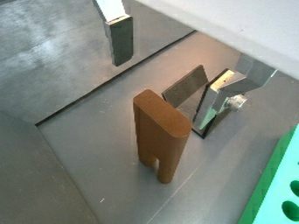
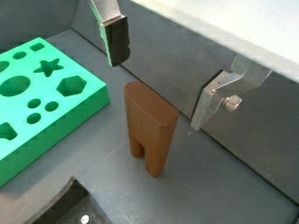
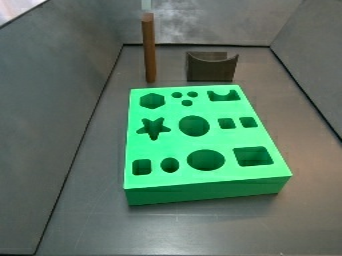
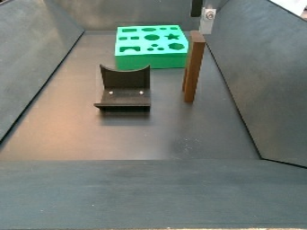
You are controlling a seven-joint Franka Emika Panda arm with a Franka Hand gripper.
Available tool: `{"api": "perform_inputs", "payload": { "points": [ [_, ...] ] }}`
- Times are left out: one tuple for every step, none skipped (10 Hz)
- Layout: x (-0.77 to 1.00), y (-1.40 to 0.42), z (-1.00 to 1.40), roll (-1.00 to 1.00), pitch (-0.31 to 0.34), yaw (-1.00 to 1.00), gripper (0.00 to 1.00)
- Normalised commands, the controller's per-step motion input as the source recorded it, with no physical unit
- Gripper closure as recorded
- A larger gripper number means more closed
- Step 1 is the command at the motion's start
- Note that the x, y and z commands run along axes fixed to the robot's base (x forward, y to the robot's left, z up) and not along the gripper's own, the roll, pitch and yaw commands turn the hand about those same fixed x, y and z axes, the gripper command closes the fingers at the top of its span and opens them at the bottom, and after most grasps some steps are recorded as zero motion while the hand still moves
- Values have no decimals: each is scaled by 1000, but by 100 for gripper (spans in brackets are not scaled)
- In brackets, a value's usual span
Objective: Pick up the square-circle object. Move up. Rotate the square-circle object. Place the square-circle object on the fixture. Regrasp the square-circle object. Move to above the board. Insert the square-circle object.
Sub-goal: Rotate the square-circle object, then move to above the board.
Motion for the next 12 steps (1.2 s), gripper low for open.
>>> {"api": "perform_inputs", "payload": {
  "points": [
    [10,1,-1000,19,25,-95,0],
    [20,2,-1000,11,-7,-67,0],
    [15,4,-907,0,-21,-56,0],
    [10,4,-746,-11,-35,-48,0],
    [7,4,-580,-23,-47,-42,0],
    [6,3,-366,-38,-56,-35,0],
    [11,4,-212,-49,-55,-30,0],
    [0,0,0,-63,-45,-24,100],
    [137,-169,1000,-261,457,-206,100],
    [133,-165,1000,-260,465,-195,100],
    [134,-144,1000,-245,413,-155,100],
    [130,-134,1000,-229,318,-121,100]
  ]
}}
